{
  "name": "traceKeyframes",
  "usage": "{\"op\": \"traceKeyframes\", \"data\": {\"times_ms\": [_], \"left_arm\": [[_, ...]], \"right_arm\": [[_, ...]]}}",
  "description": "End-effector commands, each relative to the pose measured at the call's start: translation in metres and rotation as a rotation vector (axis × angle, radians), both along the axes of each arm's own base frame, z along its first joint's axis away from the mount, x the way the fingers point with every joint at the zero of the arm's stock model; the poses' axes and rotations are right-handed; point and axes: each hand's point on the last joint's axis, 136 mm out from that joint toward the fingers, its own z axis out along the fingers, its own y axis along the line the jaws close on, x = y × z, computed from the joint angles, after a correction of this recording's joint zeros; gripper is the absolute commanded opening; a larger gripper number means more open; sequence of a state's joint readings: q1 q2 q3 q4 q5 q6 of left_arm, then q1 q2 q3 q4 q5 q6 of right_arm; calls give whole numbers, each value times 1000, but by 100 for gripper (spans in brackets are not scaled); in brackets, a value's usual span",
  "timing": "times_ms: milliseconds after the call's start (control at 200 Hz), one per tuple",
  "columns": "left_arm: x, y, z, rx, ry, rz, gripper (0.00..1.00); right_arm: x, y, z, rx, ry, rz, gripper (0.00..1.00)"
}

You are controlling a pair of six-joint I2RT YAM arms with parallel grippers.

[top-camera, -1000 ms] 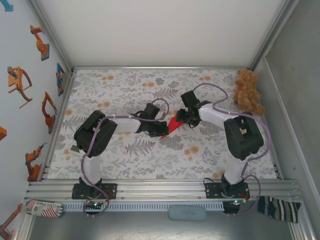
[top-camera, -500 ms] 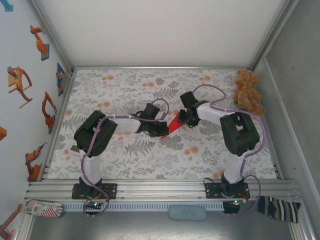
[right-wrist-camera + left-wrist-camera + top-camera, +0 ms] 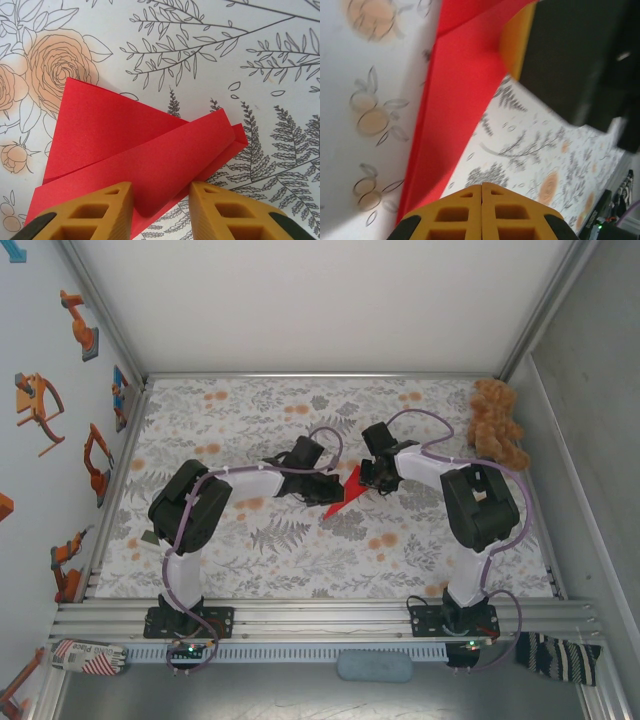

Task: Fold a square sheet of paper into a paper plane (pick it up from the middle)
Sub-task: Fold the wing for the fifth time at the center of the table.

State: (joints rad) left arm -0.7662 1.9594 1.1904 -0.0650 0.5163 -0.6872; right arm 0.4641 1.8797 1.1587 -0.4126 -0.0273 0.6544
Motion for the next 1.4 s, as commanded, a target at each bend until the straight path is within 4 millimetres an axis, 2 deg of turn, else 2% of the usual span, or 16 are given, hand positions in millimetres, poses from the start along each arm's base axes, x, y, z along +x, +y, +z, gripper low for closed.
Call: {"op": "traceKeyframes", "data": {"times_ms": [0,125,341,781,901,1037,1122,1242,1392], "left_arm": [[8,-7,6,-2,-26,-11,8],[17,-14,-8,9,2,3,7],[23,-27,-16,-5,28,-4,6],[8,-5,-57,118,73,-15,5],[1,7,-77,183,91,-21,4],[-6,18,-96,233,112,-23,3],[-8,21,-103,250,117,-21,3],[-9,24,-107,264,119,-17,2],[-10,26,-110,276,121,-16,1]], "right_arm": [[-9,-3,-26,-17,49,9,33],[-9,-2,-25,-10,49,11,33],[-10,-2,-27,-9,52,12,33],[-10,-1,-27,0,55,12,32],[-2,1,-7,46,11,8,32],[10,0,41,101,-109,1,34],[9,-5,64,127,-174,-4,35],[-3,0,69,192,-202,13,34],[-11,18,58,308,-168,44,16]]}}
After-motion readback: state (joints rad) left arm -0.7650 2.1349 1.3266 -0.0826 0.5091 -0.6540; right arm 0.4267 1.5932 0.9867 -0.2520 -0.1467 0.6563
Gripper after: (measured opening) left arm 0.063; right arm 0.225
